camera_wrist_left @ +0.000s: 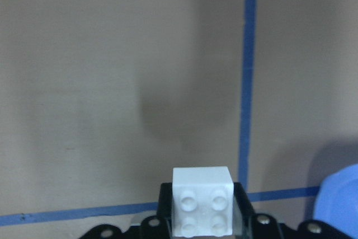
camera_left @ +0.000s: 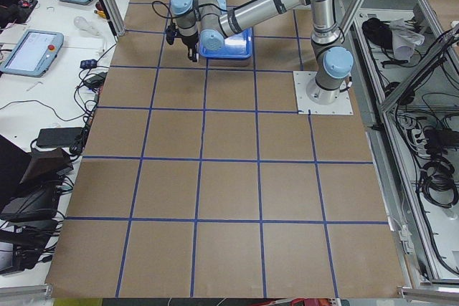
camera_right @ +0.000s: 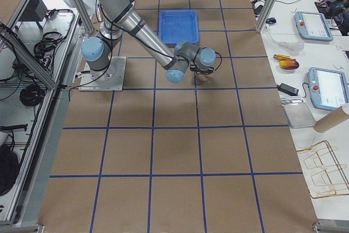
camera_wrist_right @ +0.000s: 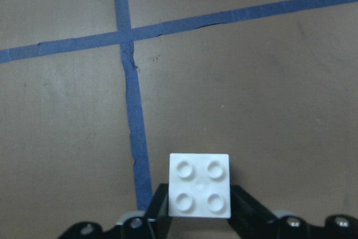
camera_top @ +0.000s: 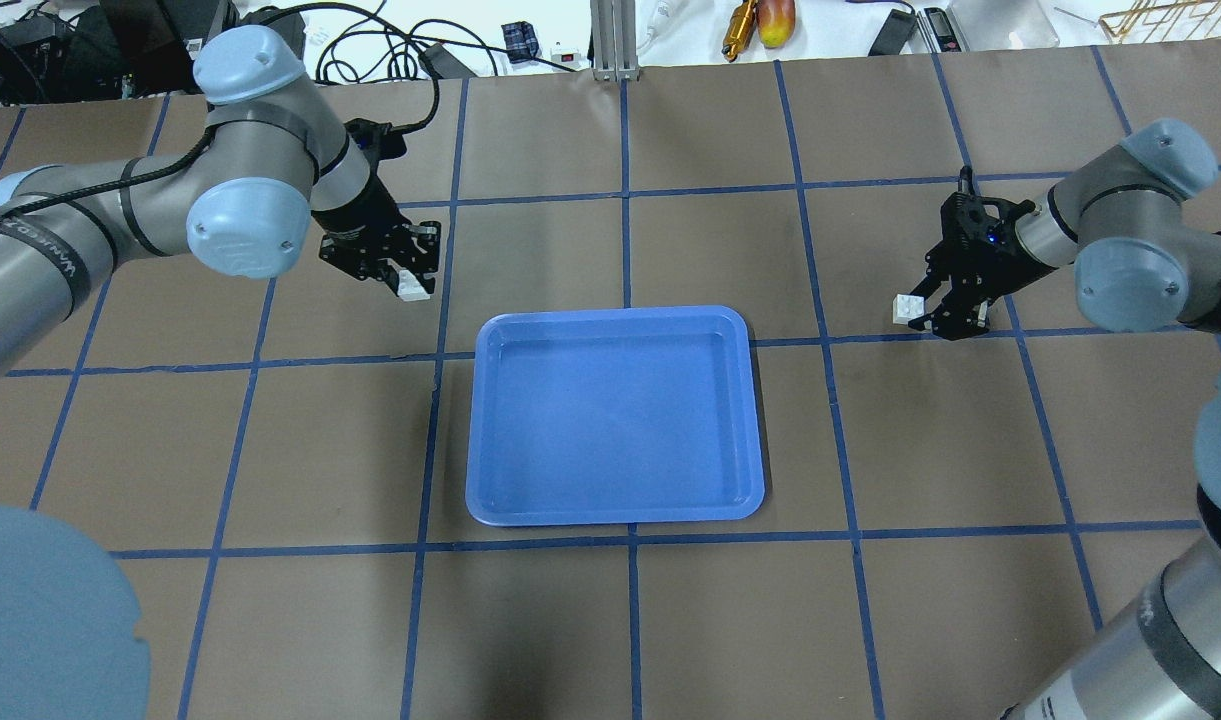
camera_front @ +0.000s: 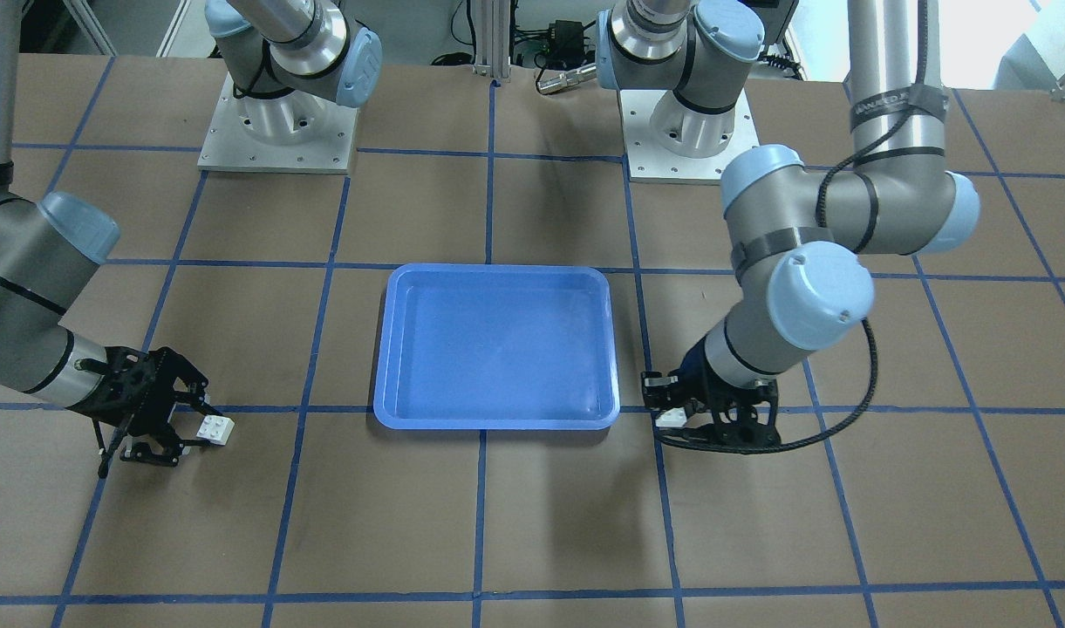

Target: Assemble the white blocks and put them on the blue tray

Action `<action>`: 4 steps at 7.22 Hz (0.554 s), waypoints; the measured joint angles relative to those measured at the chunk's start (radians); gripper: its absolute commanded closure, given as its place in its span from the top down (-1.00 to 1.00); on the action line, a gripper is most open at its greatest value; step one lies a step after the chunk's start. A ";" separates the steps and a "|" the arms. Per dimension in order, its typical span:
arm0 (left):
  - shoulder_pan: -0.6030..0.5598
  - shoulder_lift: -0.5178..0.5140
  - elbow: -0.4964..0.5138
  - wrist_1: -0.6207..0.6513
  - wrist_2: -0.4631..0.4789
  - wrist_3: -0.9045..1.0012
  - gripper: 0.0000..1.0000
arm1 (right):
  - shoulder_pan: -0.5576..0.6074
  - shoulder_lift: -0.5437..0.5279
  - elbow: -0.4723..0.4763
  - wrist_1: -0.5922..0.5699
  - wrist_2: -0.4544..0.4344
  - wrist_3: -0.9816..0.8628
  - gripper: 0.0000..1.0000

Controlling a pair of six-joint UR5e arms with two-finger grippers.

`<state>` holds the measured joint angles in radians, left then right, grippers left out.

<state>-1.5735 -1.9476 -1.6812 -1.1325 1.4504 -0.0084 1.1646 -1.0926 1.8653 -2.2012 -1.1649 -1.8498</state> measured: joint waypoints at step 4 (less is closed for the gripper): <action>-0.290 -0.004 -0.057 0.087 0.002 -0.351 -0.69 | 0.011 -0.117 -0.010 0.134 0.070 -0.072 -0.84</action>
<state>-1.8635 -1.9517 -1.7382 -1.0452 1.4522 -0.3598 1.1752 -1.2099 1.8556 -2.0667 -1.0945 -1.9219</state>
